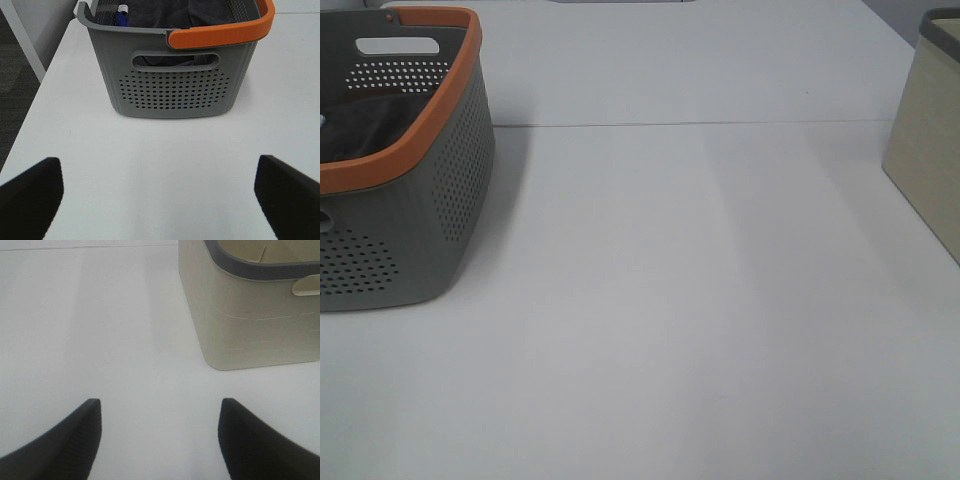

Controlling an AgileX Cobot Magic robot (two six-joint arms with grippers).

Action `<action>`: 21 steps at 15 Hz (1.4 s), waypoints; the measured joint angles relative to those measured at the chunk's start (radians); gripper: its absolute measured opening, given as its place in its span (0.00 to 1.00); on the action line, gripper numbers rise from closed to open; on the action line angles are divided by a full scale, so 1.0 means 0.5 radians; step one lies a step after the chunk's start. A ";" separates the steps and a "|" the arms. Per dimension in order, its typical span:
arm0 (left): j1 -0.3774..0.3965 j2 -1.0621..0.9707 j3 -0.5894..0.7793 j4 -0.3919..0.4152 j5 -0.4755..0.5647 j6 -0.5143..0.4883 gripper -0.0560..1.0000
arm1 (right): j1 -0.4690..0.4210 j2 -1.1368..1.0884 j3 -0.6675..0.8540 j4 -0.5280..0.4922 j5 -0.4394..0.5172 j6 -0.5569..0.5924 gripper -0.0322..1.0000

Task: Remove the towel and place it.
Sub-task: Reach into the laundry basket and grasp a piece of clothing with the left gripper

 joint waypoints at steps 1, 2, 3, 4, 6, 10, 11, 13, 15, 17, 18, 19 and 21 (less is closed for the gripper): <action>0.000 0.000 0.000 0.000 0.000 0.000 0.98 | 0.000 0.000 0.000 0.000 0.000 0.000 0.60; 0.000 0.000 0.000 0.000 0.000 0.000 0.98 | 0.000 0.000 0.000 0.000 0.000 0.000 0.60; 0.000 0.000 0.000 0.000 0.000 0.000 0.98 | 0.000 0.000 0.000 0.000 0.000 0.000 0.60; 0.000 0.000 0.000 -0.004 0.000 0.000 0.98 | 0.000 0.000 0.000 0.000 0.000 0.000 0.60; 0.000 0.000 0.000 -0.006 0.000 0.000 0.98 | 0.000 0.000 0.000 0.000 0.000 0.000 0.60; 0.000 0.000 0.000 -0.006 0.000 0.000 0.98 | 0.000 0.000 0.000 0.000 0.000 0.000 0.60; 0.000 0.000 0.000 -0.006 0.000 0.000 0.98 | 0.000 0.000 0.000 0.000 0.000 0.000 0.60; 0.000 0.000 0.000 -0.006 0.000 0.000 0.98 | 0.000 0.000 0.000 0.000 0.000 0.000 0.60; 0.000 0.000 0.000 -0.006 0.000 0.000 0.98 | 0.000 0.000 0.000 0.000 0.000 0.000 0.60; 0.000 0.000 0.000 -0.006 0.000 0.000 0.98 | 0.000 0.000 0.000 0.000 0.000 0.000 0.60; 0.000 0.000 0.000 -0.006 0.000 0.000 0.98 | 0.000 0.000 0.000 0.000 0.000 0.000 0.60; 0.000 0.000 0.000 -0.006 0.000 0.000 0.98 | 0.000 0.000 0.000 0.000 0.000 0.000 0.60; 0.000 0.000 0.000 -0.006 0.000 0.000 0.98 | 0.000 0.000 0.000 0.000 0.000 0.000 0.60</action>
